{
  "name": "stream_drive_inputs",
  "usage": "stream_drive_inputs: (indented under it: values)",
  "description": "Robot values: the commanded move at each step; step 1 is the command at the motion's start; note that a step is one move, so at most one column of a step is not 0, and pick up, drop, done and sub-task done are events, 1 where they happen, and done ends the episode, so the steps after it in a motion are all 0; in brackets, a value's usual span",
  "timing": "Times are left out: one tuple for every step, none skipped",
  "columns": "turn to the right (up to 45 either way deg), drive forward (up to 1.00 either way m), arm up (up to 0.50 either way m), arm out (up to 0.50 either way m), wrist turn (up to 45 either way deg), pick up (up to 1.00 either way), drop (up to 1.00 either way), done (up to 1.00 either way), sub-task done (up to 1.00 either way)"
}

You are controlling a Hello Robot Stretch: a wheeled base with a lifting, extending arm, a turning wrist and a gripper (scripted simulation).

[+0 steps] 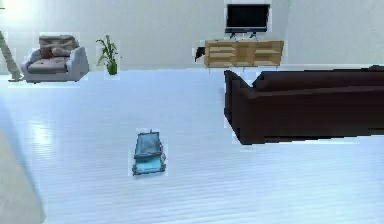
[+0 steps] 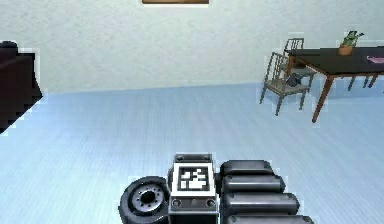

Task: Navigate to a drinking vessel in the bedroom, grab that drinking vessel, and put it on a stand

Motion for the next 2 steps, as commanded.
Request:
stream_drive_inputs:
  values:
    - [6.0,0.00,0.00,0.00,0.0,0.00,0.00,0.00,0.00]
    - [0.0,1.00,0.00,0.00,0.0,0.00,0.00,0.00,0.00]
